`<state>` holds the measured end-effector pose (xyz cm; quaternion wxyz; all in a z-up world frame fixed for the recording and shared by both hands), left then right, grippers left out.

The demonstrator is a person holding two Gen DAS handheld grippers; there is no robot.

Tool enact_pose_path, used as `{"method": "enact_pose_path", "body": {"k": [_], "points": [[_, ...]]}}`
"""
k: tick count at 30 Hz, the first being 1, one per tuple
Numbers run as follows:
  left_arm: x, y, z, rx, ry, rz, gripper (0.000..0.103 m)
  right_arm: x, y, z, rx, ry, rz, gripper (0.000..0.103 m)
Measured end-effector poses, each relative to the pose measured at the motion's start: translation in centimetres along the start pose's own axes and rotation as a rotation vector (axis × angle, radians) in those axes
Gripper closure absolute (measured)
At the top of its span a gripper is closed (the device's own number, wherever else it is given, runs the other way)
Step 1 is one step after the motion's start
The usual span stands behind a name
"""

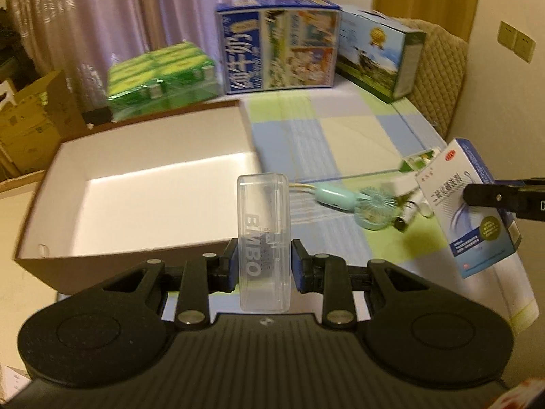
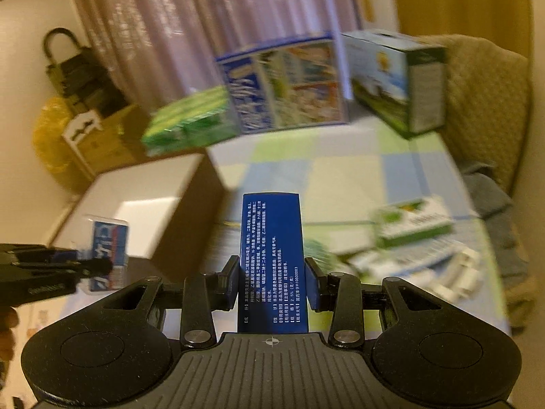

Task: Organize rigid objects
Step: 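Carry both items into the brown box and open both tools to release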

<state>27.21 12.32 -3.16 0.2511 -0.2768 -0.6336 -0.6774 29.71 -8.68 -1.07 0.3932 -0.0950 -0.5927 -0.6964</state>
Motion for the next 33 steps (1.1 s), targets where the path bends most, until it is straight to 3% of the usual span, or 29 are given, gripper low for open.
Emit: {"method": "enact_pose_path", "body": {"k": [8, 14, 23, 33], "points": [[0.9, 2.0, 10.0, -0.008, 0.065, -0.034, 0.077, -4.7, 4.3, 11.3, 0.024, 0.116, -0.054, 0.068], [-0.9, 3.3, 16.7, -0.010, 0.097, -0.020, 0.077, -10.2, 5.3, 16.7, 0.045, 0.083, -0.054, 0.068], [-6.2, 2.8, 22.9, 0.024, 0.112, 0.070, 0.077, -17.6, 3.2, 17.5, 0.034, -0.097, 0.036, 0.068], [-10.6, 0.4, 25.2, 0.036, 0.113, 0.182, 0.077, -21.0, 1.0, 16.8, 0.060, -0.193, 0.107, 0.068]]}}
Point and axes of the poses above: each gripper's, at about its wrist camera, not at the fingertips, and x roughly against the way its jaws point, z to its left, y to its top, the point moved 4 cm from there along -x, roughly the way its jaws point, and after that the axes turned 6 degrees about -z, right-handed, at the moved point
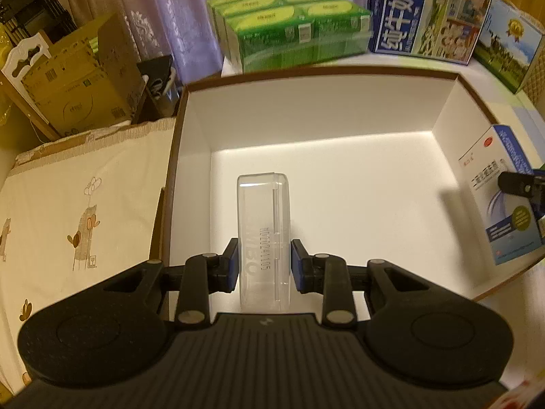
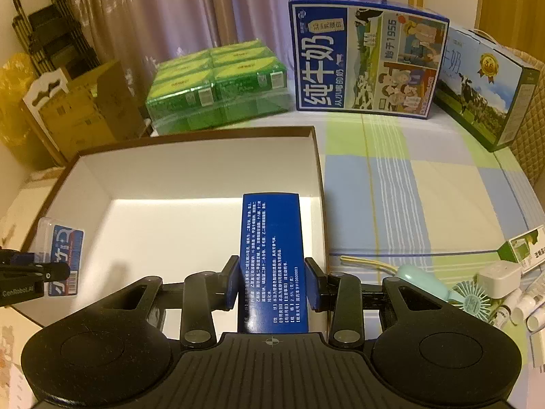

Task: Organize rigid objects
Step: 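Carry both items into the brown box and open both tools to release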

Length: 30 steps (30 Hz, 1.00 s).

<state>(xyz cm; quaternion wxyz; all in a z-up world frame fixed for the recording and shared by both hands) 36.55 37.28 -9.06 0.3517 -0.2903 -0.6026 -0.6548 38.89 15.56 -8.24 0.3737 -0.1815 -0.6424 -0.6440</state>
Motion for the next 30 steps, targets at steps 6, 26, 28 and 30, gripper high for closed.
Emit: {"method": "enact_pose_path", "body": {"k": [6, 26, 28, 30], "points": [[-1.0, -0.3, 0.0, -0.024, -0.001, 0.024, 0.073, -0.9, -0.3, 0.4, 0.013, 0.016, 0.036, 0.066], [-0.7, -0.5, 0.2, -0.010, -0.035, 0.017, 0.058, 0.2, -0.4, 1.2, 0.025, 0.027, 0.023, 0.043], [-0.5, -0.4, 0.2, -0.010, -0.036, 0.013, 0.058, 0.5, -0.3, 1.2, 0.024, 0.028, 0.018, 0.043], [-0.4, -0.3, 0.1, -0.009, -0.038, 0.008, 0.058, 0.7, -0.3, 1.2, 0.022, 0.031, 0.014, 0.043]]}}
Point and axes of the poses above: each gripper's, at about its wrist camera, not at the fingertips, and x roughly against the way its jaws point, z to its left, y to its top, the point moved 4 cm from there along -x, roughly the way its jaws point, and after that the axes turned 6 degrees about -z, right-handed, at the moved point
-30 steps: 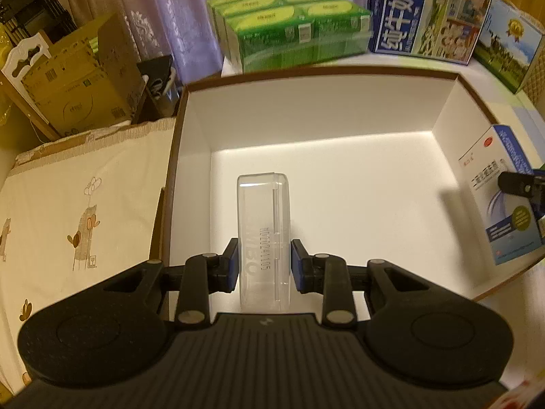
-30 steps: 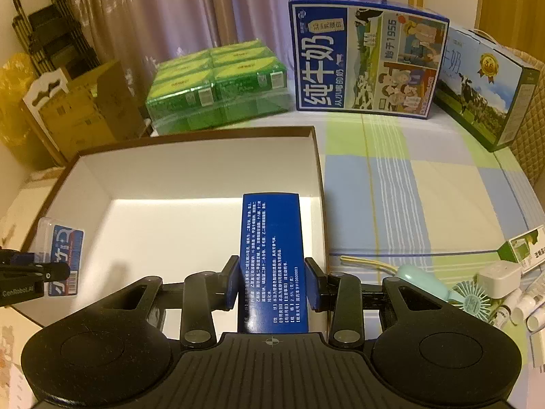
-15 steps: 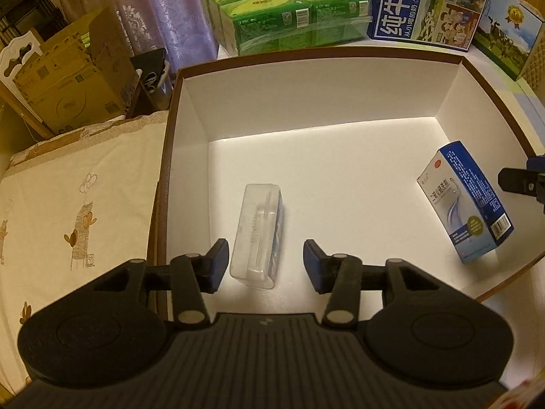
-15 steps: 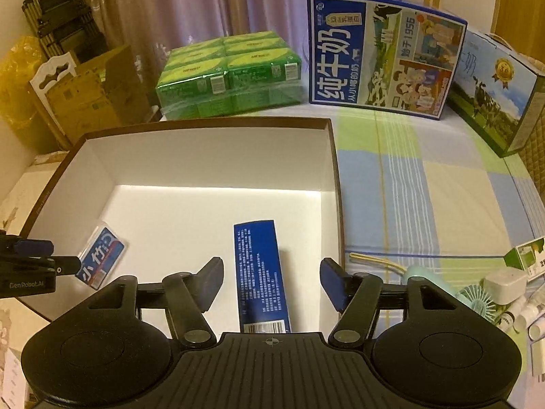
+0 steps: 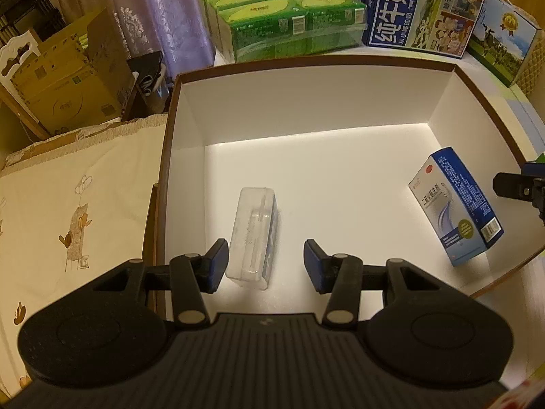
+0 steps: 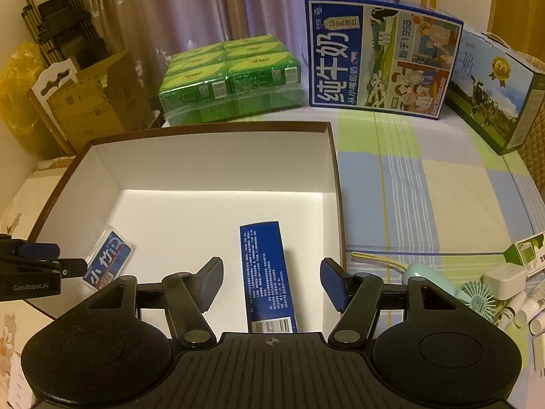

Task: Organize rigid objects
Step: 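Carry both items into the brown box and open both tools to release, then withdraw both tools from the box back over the scattered items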

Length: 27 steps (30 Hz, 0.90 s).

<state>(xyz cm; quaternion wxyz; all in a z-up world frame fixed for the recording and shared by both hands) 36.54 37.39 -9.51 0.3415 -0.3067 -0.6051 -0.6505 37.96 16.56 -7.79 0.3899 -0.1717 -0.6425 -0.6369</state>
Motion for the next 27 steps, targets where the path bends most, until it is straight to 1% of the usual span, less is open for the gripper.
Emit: {"method": "enact_pose_path", "body": {"k": [13, 19, 24, 27], "points": [[1.7, 0.0, -0.4, 0.017, -0.007, -0.034, 0.058, 1.4, 0.1, -0.2, -0.018, 0.020, -0.023, 0.043], [3.7, 0.0, -1.7, 0.039, -0.027, -0.073, 0.058, 3.3, -0.3, -0.5, -0.034, 0.084, -0.056, 0.043], [6.1, -0.2, -4.2, 0.053, -0.053, -0.111, 0.058, 5.7, -0.9, -1.6, -0.046, 0.149, -0.088, 0.043], [7.4, -0.5, -6.0, 0.064, -0.069, -0.127, 0.058, 7.2, -1.5, -2.7, -0.047, 0.173, -0.101, 0.043]]}}
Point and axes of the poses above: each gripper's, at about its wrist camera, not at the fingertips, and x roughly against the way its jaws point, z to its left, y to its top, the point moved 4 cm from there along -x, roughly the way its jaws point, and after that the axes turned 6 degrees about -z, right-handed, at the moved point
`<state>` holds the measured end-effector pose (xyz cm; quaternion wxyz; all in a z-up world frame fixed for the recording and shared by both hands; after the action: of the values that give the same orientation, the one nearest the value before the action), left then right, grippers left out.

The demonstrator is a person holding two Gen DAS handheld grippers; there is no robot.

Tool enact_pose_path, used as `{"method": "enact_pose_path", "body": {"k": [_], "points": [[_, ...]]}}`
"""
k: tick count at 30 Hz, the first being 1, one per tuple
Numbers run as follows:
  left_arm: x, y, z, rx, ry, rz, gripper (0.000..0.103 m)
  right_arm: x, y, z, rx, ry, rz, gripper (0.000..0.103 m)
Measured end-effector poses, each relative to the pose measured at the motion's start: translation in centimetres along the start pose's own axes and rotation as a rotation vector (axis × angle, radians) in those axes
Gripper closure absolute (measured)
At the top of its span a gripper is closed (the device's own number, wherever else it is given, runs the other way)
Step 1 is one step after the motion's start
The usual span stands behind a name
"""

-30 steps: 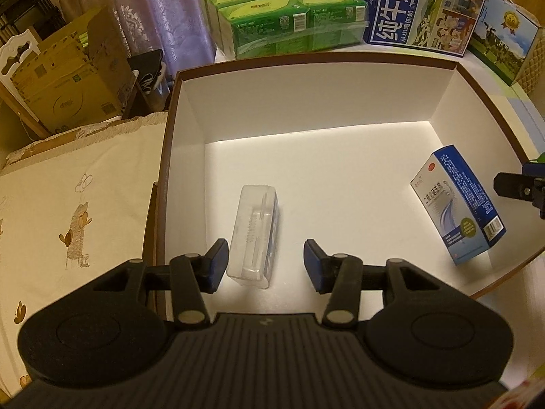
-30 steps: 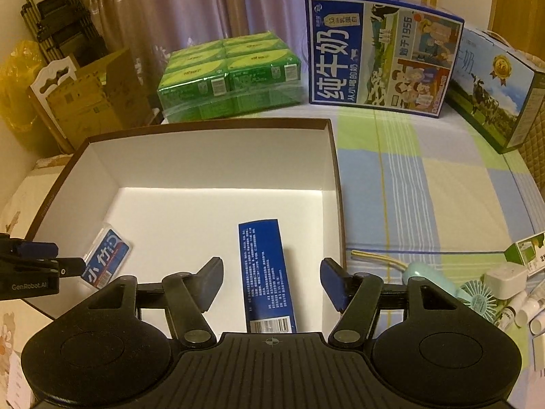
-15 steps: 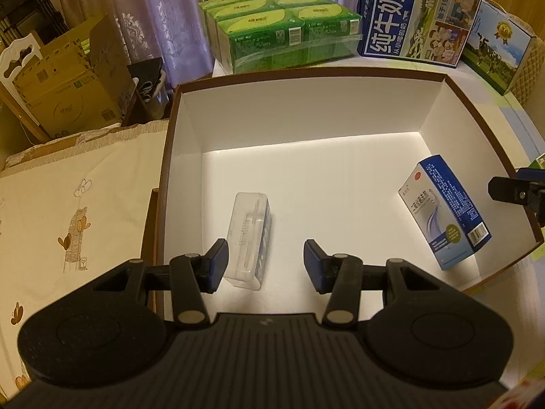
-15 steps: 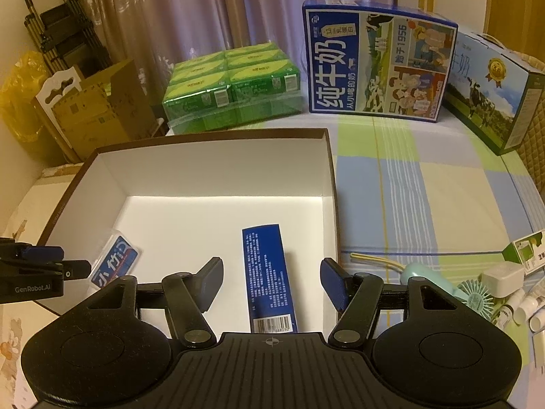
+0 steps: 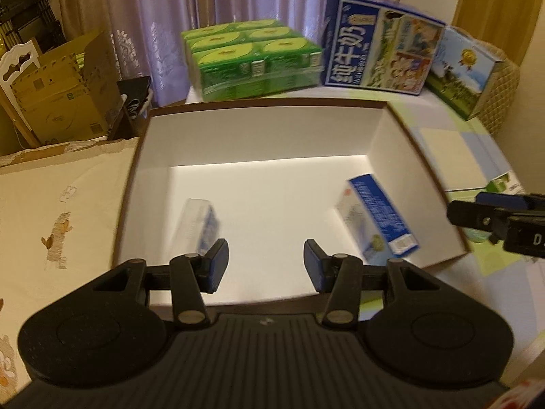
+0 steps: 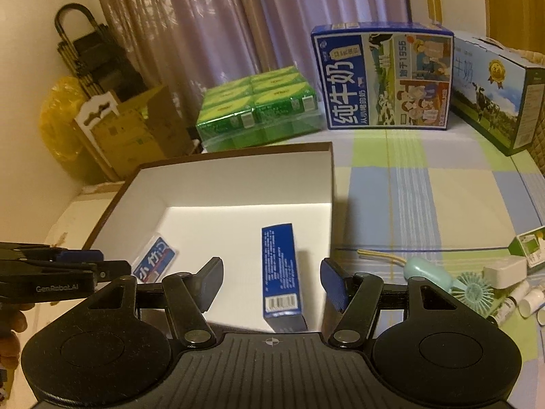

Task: Organize rigid objects
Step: 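Withdraw both tools from the box back over the scattered items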

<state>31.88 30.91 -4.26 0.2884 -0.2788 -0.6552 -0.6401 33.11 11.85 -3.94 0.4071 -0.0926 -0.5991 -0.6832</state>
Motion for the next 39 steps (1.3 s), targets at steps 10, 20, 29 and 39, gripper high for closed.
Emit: {"method": "enact_pose_path", "body": {"k": [10, 20, 29, 39], "points": [[3.9, -2.4, -8.3, 0.024, -0.051, -0.029, 0.058, 6.6, -1.4, -6.3, -0.020, 0.037, -0.017, 0.043], [5.1, -4.5, -19.3, 0.004, -0.135, -0.005, 0.058, 12.8, -3.6, -16.2, -0.054, -0.020, 0.020, 0.043], [3.2, -6.2, -27.9, -0.007, -0.184, 0.036, 0.058, 16.8, -5.3, -24.4, -0.091, -0.098, 0.045, 0.043], [-0.1, -7.6, -33.7, -0.015, -0.164, 0.064, 0.057, 17.7, -6.7, -32.1, -0.163, -0.198, 0.069, 0.043]]}}
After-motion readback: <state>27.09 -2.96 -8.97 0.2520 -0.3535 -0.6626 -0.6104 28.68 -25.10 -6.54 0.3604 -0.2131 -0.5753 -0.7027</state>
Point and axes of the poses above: each gripper's, at about its wrist camera, not at the fingertips, and x roughly against the way its jaws point, z to its left, y to its top, the point moved 4 cm from there along -x, roughly the way its jaws point, and after that the axes turned 6 degrees about -z, right-handed, at the moved point
